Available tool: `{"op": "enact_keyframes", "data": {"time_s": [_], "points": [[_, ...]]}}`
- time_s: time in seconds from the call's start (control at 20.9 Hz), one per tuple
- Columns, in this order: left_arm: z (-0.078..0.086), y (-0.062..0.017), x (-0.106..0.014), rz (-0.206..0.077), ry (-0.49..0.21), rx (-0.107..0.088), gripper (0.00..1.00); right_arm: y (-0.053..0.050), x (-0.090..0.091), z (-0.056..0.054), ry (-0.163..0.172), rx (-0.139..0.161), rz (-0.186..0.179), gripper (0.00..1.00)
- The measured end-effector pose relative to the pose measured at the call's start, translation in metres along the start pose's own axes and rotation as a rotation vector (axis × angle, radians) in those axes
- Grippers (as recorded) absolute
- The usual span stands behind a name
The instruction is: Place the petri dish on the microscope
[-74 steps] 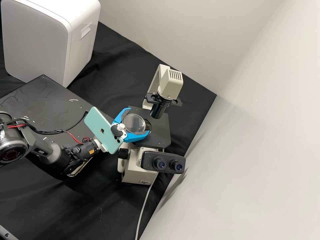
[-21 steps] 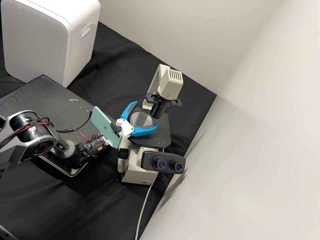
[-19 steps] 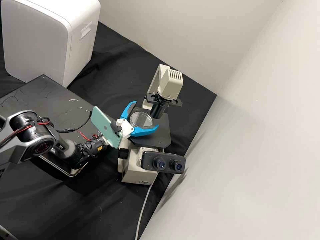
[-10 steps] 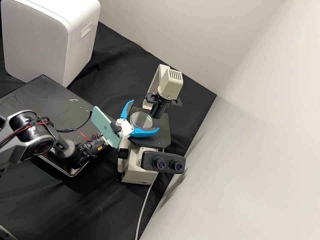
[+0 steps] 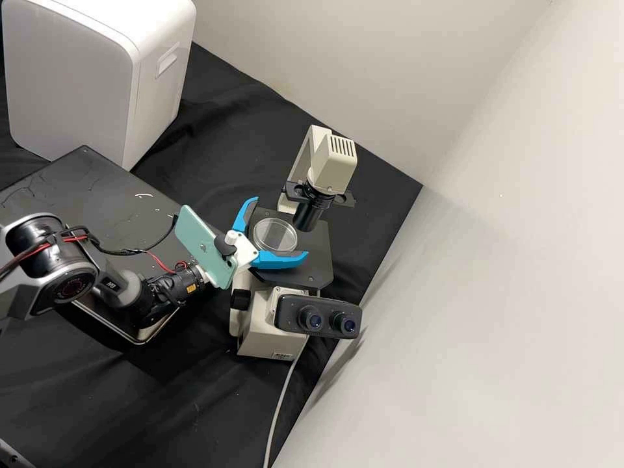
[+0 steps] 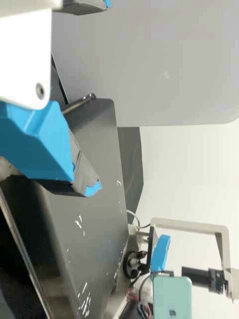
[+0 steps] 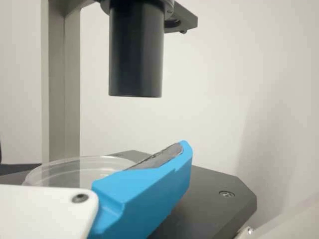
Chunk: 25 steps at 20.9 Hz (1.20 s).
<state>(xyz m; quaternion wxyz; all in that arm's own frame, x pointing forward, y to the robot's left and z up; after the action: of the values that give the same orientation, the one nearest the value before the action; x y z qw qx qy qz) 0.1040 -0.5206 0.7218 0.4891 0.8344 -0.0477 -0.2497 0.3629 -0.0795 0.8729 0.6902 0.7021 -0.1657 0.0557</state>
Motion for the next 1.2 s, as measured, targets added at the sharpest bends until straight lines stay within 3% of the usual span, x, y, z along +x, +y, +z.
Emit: {"op": "enact_keyframes", "data": {"time_s": [0.38,0.57,0.77,0.86,1.05,1.2], "points": [[0.000,0.0000,0.000,0.000,0.000,0.000,1.00,0.009,-0.019,-0.004,-0.022,-0.001,-0.043,1.00],[0.000,0.0007,0.000,0.003,-0.001,-0.003,1.00,0.016,-0.032,-0.003,-0.039,0.028,-0.048,1.00],[-0.002,0.0119,-0.003,0.060,-0.020,-0.037,1.00,0.020,-0.047,-0.005,-0.047,0.052,-0.056,1.00],[-0.001,0.0169,-0.004,0.087,-0.042,-0.062,1.00,0.021,-0.053,-0.008,-0.035,0.047,-0.062,1.00],[-0.002,0.0188,-0.005,0.099,-0.040,-0.093,1.00,0.024,-0.062,-0.012,-0.023,0.041,-0.072,1.00],[-0.002,0.0191,-0.005,0.100,-0.040,-0.095,1.00,0.026,-0.066,-0.015,-0.008,0.041,-0.062,1.00]]}}
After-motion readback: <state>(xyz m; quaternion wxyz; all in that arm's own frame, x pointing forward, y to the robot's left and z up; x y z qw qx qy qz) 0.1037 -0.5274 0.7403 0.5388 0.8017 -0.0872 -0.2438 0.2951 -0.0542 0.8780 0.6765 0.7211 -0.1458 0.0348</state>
